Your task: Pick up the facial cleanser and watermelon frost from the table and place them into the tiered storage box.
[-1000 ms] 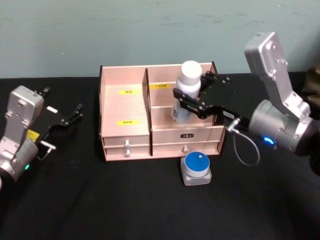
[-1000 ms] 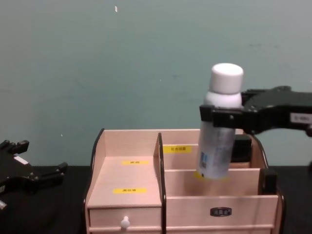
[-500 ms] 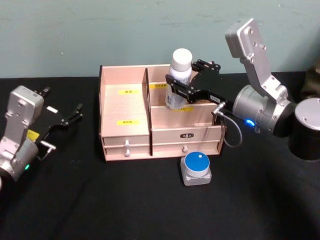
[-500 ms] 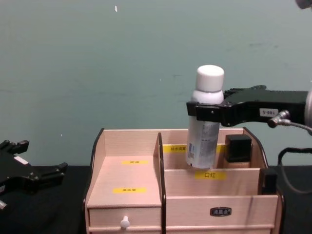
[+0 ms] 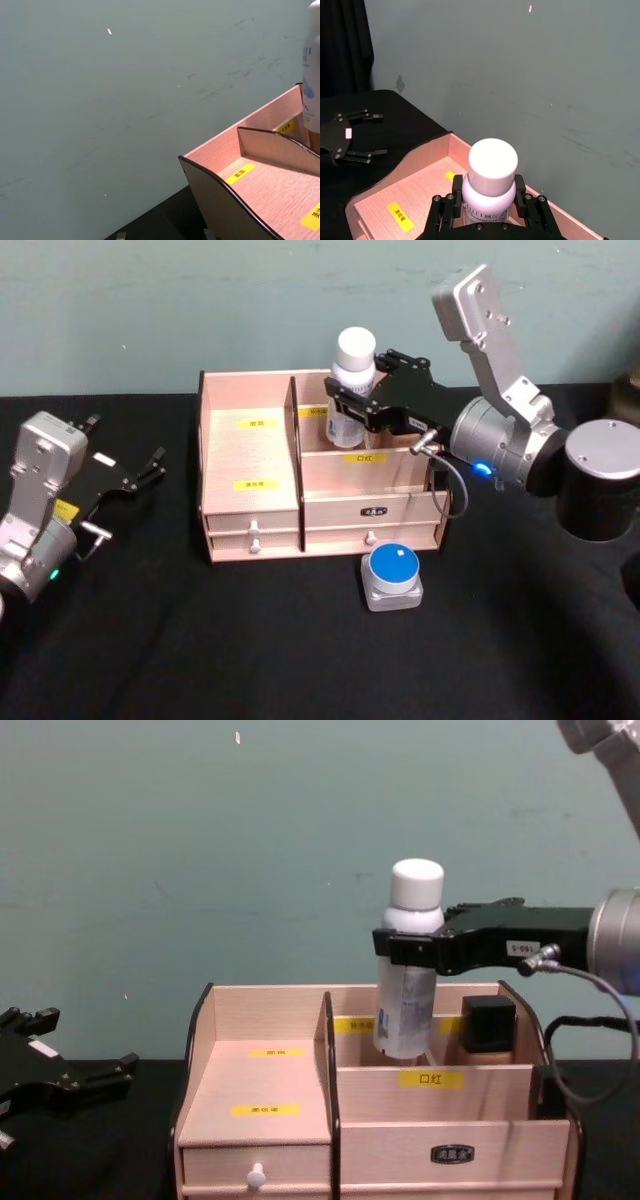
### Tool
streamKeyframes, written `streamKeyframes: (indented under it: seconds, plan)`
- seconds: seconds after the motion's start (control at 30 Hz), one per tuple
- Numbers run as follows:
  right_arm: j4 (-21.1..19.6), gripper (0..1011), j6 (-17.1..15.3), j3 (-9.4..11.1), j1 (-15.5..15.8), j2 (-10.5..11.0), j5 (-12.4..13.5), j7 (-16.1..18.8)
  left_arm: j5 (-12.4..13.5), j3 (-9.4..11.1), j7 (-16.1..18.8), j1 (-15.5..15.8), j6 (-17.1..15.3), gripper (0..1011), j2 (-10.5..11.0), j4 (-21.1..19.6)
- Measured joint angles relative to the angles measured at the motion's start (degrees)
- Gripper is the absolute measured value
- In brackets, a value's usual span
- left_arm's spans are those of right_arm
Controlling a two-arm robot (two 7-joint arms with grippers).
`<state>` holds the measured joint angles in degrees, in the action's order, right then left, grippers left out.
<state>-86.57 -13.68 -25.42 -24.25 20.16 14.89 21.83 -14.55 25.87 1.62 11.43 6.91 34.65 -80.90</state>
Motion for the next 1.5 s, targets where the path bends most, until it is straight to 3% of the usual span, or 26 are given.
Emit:
streamKeyframes:
  seconds: [0.63,1.5]
  plan:
    - [4.3,602,0.9,-0.5,-2.2,-2.4,-1.6,0.2,0.0,0.0,0.0,0.0,0.0,1001,0.0,0.0]
    - [8.8,602,1.2,-0.9,-2.7,-3.8,-1.9,1.4,0.0,0.0,0.0,0.0,0.0,1001,0.0,0.0]
